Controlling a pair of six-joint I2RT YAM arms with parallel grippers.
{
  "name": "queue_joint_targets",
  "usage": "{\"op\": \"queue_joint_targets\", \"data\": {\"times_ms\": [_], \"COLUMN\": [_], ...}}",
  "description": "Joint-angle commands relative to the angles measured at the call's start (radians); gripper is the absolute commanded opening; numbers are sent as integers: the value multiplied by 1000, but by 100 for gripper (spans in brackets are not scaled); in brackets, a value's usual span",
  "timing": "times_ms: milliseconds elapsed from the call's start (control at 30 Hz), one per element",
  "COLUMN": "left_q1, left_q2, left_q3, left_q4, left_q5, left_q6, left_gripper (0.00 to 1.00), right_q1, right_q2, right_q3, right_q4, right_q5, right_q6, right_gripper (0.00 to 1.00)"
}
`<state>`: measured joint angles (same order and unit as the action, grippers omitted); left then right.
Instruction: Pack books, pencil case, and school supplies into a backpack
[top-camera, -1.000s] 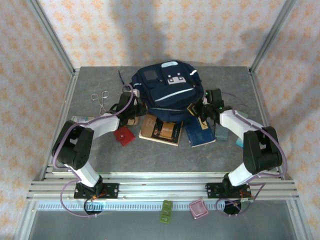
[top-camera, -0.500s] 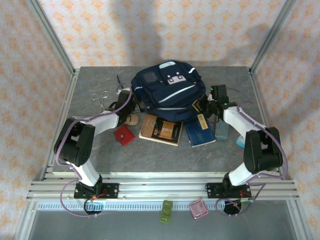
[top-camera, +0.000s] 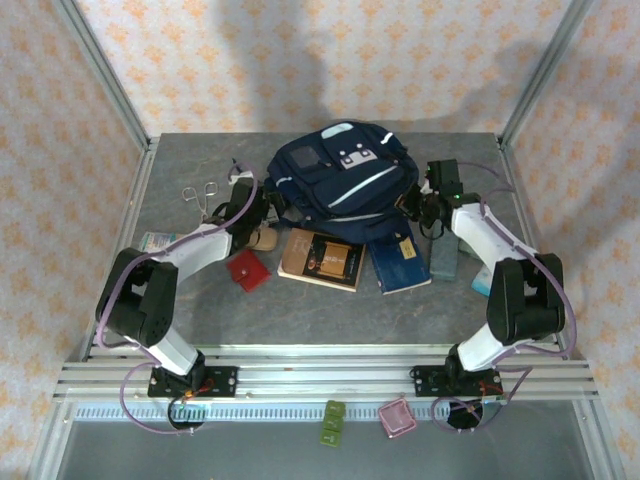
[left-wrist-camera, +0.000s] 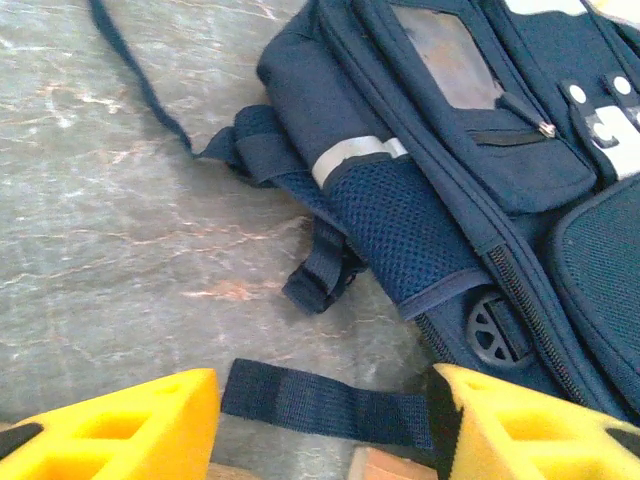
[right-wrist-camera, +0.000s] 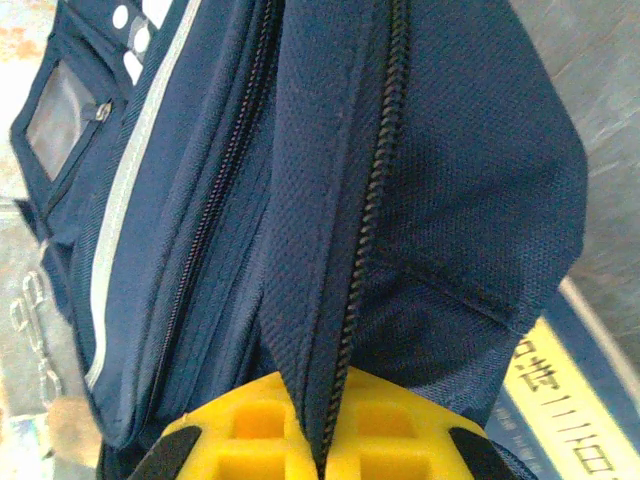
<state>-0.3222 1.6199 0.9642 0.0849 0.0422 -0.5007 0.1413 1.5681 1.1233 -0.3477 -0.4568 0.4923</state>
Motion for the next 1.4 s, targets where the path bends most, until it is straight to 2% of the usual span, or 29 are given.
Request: {"op": "queue_joint_targets", "data": {"times_ms": [0, 333, 467, 633, 933, 1167, 1367], "left_q1": [-14, -44, -32, 10, 26, 47, 46], "left_q2": [84, 466, 571, 497, 370, 207, 218], "left_q3": [104, 522, 616, 431, 238, 101, 167], "left_q4": [-8, -98, -230, -182, -237, -174, -152], "left_q5": [55, 127, 44, 7, -41, -87, -32], "left_q6": [1, -5, -66, -137, -105, -117, -101], "left_gripper": [60, 60, 54, 47, 44, 43, 44], "right_q1": [-3, 35, 36, 16, 6, 6, 4], "right_q2": [-10, 2, -12, -24, 51, 242, 389], "right_q3": [41, -2, 1, -5, 1, 179, 384], "right_q4": [19, 57, 52, 57, 139, 196, 198], "right_q5": [100, 52, 76, 113, 124, 162, 162], "right_q6": [-68, -44, -47, -40, 5, 21, 55], "right_gripper": [0, 0, 0, 0, 0, 0, 0]}}
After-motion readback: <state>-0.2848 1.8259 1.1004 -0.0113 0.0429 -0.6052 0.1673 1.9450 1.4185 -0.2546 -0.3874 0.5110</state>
